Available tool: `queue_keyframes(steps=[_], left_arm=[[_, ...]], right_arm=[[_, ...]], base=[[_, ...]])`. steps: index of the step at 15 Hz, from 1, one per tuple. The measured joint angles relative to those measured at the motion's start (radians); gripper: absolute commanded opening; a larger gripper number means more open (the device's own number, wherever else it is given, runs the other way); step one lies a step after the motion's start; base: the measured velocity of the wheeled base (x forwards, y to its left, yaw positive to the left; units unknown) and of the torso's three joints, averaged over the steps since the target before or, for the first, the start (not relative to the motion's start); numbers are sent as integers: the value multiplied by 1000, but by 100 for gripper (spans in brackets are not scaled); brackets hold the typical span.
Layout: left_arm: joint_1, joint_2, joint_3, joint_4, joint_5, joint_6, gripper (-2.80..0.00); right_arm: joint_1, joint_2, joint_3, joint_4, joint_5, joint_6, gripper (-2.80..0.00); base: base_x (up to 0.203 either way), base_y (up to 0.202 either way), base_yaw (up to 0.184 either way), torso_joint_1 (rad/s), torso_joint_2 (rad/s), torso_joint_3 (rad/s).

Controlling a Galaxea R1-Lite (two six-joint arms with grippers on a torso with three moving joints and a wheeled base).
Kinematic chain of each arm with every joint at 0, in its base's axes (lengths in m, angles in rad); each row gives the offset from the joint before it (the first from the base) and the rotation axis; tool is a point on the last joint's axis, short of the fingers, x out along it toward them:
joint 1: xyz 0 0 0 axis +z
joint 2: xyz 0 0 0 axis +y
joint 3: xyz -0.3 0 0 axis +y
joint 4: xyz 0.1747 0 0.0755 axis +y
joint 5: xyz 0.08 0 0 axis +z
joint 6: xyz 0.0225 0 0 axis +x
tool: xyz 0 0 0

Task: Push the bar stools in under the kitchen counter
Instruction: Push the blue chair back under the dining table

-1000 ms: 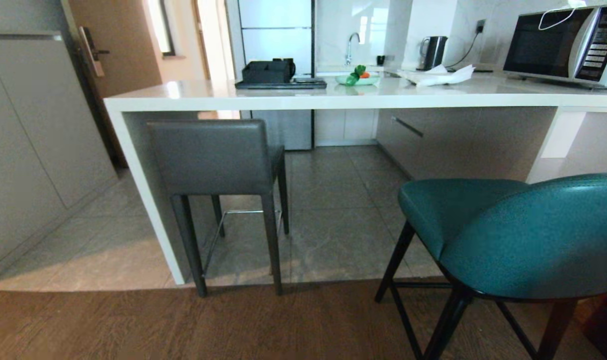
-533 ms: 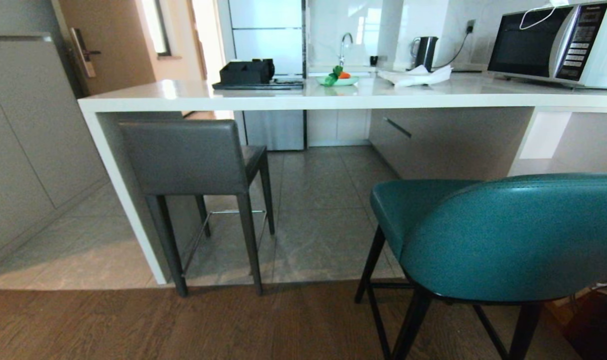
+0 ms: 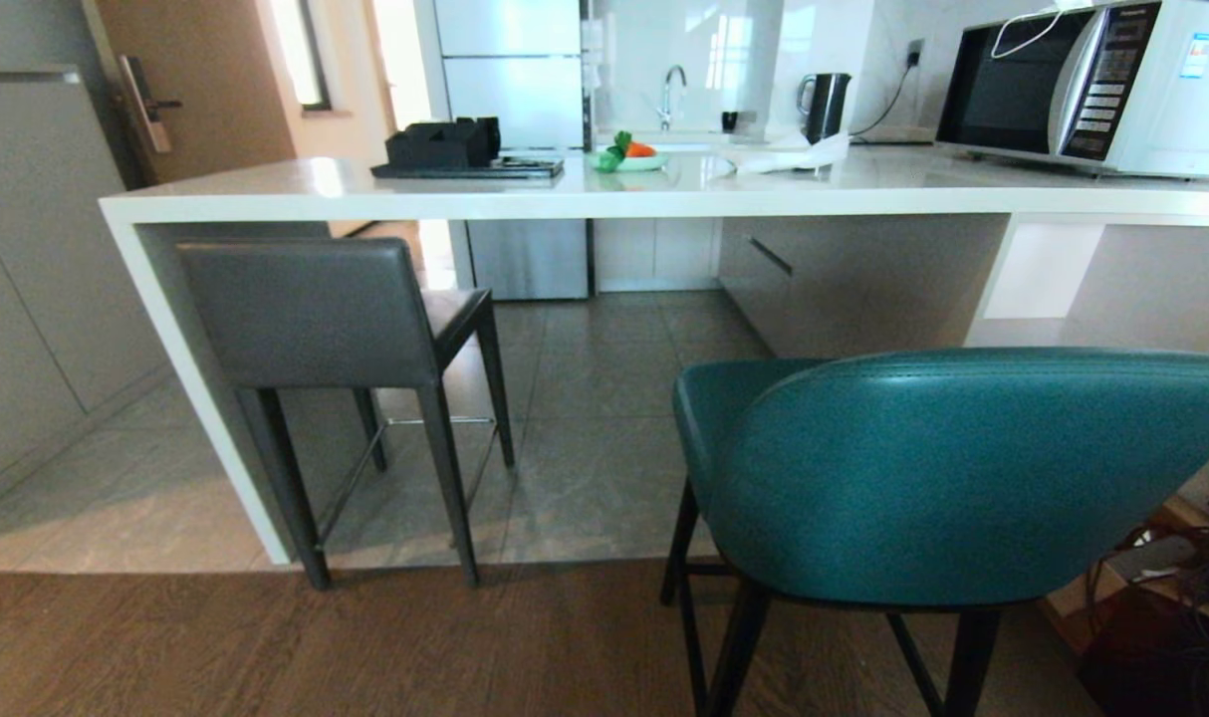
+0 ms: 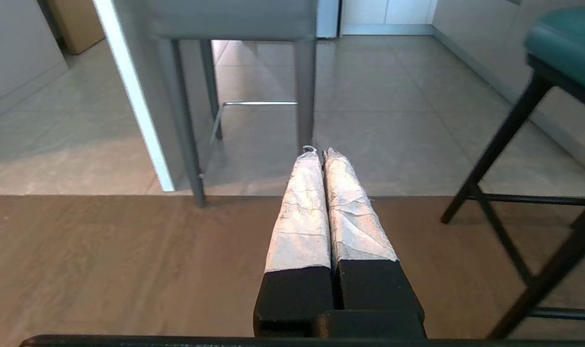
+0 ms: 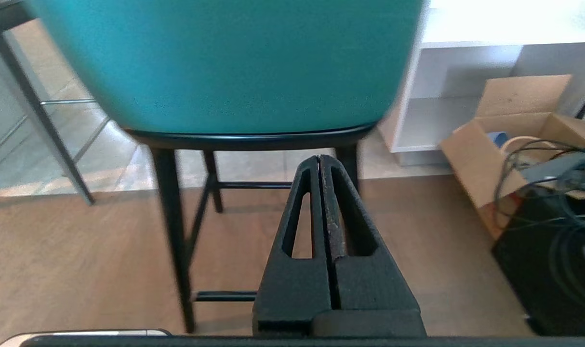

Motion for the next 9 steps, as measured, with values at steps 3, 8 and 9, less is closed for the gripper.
queue_keyframes(steps=[3, 8, 9], left_arm=[[0, 0, 0, 0, 0, 0, -280], [0, 0, 0, 0, 0, 0, -280], [0, 0, 0, 0, 1, 0, -280]], right_arm=[[0, 0, 0, 0, 0, 0, -280], [0, 0, 0, 0, 0, 0, -280], [0, 0, 0, 0, 0, 0, -280]], base=[[0, -195, 1, 3, 1, -2], [0, -195, 2, 1, 0, 1], [0, -194, 0, 2, 7, -1]])
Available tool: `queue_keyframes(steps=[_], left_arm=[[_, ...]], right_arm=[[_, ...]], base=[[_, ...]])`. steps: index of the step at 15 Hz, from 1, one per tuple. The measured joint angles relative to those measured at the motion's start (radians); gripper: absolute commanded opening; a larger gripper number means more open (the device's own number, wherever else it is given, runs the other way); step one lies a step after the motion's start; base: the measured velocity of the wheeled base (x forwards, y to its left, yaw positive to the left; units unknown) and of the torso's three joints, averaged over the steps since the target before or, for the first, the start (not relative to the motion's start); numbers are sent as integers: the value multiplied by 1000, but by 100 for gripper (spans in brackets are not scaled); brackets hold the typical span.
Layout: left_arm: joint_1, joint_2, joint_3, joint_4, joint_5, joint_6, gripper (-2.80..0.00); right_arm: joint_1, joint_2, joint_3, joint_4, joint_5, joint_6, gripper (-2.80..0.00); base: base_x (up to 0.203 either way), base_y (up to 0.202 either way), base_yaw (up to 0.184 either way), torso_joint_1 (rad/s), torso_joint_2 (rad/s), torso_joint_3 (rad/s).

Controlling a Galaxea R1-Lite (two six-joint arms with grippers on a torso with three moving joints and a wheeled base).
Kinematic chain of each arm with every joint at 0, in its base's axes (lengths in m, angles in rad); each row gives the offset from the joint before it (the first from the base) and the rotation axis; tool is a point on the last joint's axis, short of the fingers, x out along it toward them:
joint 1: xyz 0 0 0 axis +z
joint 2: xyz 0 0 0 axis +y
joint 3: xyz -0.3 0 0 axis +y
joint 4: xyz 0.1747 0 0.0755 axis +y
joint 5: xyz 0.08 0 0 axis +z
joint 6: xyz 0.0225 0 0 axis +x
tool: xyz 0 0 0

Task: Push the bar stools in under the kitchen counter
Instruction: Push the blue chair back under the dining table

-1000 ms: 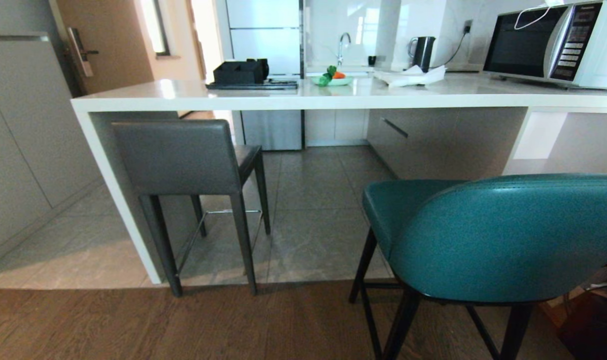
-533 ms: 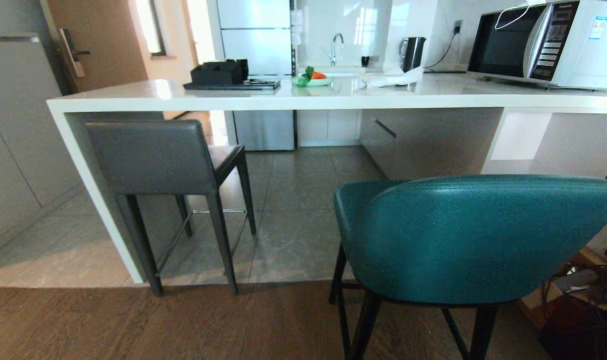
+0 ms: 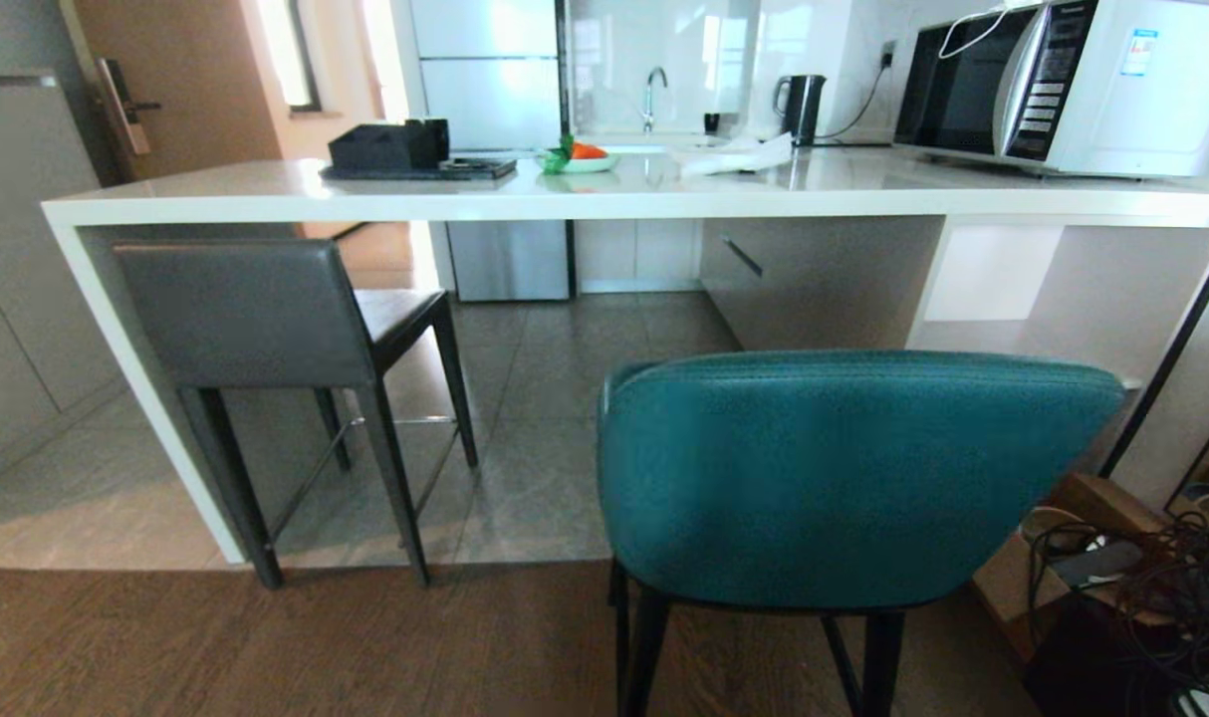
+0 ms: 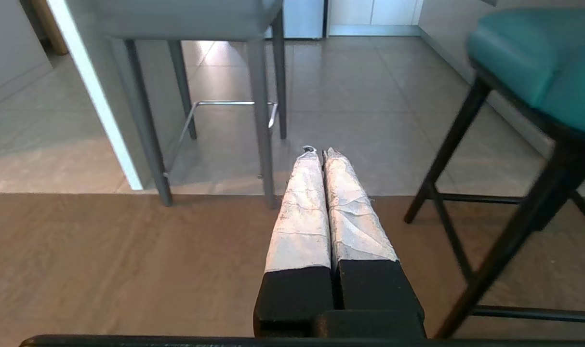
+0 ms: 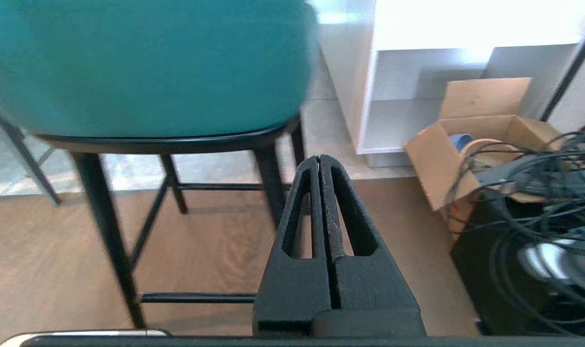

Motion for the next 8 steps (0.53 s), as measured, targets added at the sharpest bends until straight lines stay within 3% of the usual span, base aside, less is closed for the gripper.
queue_keyframes(steps=[8], left_arm=[[-1, 0, 0, -1, -1, -4, -280]], right_arm=[[0, 0, 0, 0, 0, 0, -280]], base=[[0, -180, 1, 2, 1, 0]])
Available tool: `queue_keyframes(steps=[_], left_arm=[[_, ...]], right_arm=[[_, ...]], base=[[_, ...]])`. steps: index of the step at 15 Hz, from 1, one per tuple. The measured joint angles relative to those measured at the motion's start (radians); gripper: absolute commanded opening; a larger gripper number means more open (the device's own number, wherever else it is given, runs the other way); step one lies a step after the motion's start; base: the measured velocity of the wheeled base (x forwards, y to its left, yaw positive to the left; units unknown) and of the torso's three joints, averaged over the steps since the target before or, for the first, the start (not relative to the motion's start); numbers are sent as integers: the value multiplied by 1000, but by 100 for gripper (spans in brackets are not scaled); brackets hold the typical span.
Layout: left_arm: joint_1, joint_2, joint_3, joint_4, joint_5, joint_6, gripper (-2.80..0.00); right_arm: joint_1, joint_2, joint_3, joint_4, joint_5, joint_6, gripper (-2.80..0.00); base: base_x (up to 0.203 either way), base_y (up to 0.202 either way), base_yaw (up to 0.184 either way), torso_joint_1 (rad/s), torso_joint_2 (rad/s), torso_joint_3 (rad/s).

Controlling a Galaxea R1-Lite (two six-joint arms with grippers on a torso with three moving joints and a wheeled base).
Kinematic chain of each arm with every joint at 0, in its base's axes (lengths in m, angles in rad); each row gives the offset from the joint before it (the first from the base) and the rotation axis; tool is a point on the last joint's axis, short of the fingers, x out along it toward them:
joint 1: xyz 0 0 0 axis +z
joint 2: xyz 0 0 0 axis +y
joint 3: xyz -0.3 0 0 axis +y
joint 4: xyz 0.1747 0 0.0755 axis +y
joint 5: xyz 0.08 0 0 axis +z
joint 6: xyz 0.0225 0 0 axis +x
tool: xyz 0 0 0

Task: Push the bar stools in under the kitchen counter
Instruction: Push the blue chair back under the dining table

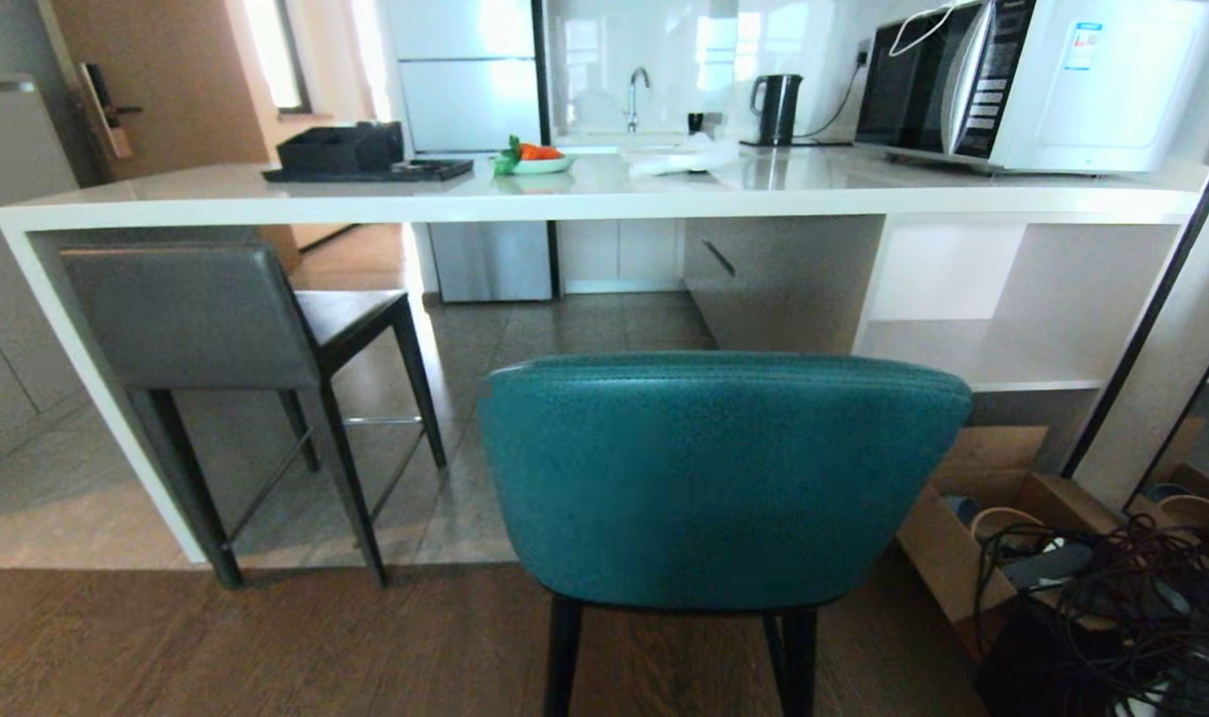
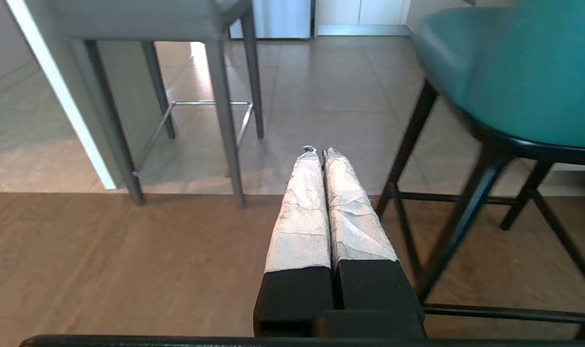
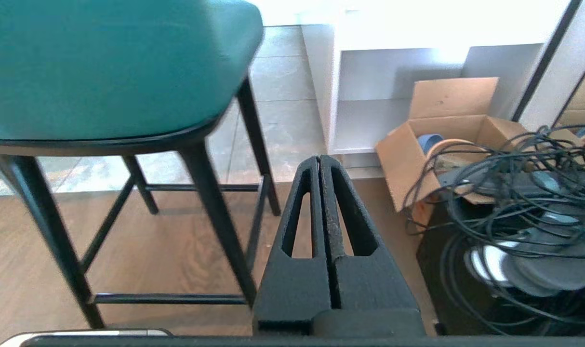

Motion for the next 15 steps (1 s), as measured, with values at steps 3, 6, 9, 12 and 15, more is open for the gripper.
queue_keyframes(steps=[3, 6, 9, 12, 15], left_arm=[[-1, 0, 0, 1, 2, -14, -280], [1, 0, 0, 0, 2, -15, -280], [1, 0, 0, 0, 2, -14, -280], [0, 0, 0, 0, 2, -15, -280], [0, 0, 0, 0, 2, -14, -280]], right_arm=[[0, 0, 0, 0, 0, 0, -280], [0, 0, 0, 0, 0, 0, -280], [0, 0, 0, 0, 0, 0, -280], [0, 0, 0, 0, -1, 2, -280], [0, 0, 0, -1, -2, 4, -280]], base=[[0, 0, 0, 0, 0, 0], [0, 0, 0, 0, 0, 0], [0, 0, 0, 0, 0, 0], [0, 0, 0, 0, 0, 0], [0, 0, 0, 0, 0, 0]])
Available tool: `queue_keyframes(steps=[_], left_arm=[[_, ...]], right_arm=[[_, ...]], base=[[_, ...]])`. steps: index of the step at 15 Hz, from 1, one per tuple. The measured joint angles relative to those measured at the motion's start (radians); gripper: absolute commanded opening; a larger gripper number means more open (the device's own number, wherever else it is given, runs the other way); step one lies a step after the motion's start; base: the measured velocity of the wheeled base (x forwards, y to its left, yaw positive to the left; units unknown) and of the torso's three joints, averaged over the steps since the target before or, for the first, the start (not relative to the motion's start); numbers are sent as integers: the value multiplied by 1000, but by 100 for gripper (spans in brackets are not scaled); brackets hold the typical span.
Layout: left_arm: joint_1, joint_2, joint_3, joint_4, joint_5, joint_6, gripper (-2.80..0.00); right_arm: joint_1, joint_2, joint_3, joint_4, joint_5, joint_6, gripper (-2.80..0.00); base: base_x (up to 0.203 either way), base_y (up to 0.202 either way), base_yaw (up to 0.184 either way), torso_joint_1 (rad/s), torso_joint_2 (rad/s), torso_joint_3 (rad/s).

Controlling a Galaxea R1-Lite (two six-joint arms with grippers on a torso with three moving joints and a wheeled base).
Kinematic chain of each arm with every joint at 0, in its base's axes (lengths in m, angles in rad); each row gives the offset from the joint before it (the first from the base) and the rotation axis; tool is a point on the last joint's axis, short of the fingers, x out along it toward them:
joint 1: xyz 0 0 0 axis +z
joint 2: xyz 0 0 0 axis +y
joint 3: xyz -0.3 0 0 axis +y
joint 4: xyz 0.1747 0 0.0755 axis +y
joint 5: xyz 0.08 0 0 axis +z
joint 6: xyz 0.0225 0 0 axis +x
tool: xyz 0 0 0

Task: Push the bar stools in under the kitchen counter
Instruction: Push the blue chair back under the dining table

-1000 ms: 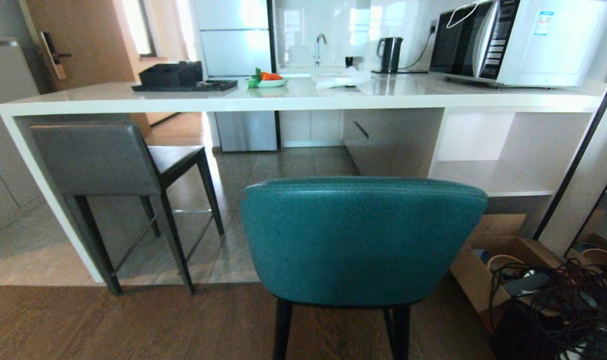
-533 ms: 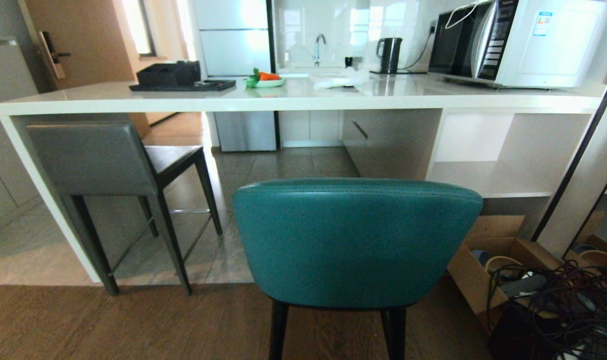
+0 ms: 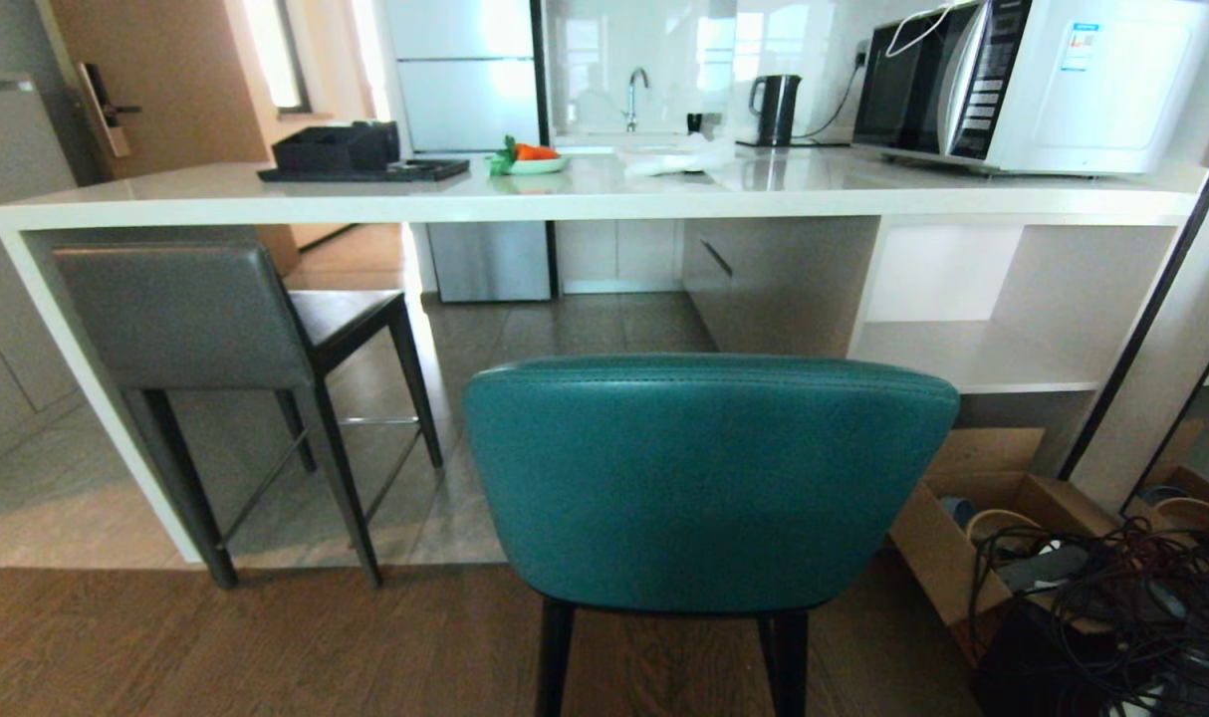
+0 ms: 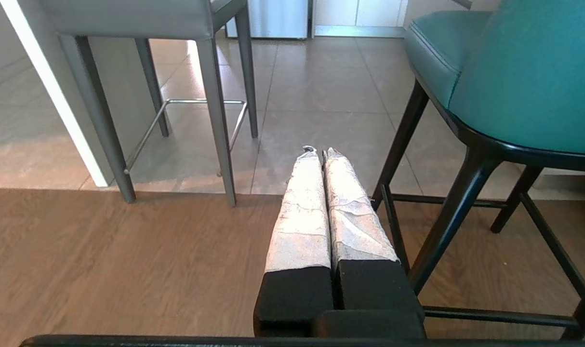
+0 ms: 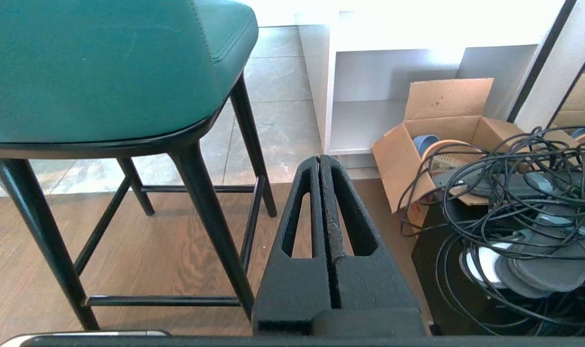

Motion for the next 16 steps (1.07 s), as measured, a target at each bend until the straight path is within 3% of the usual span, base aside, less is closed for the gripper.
queue_keyframes(steps=[16], left_arm=[[4, 0, 0, 0, 1, 2, -280]], right_arm=[[0, 0, 0, 0, 5, -13, -280]], base=[[0, 0, 0, 0, 0, 0]])
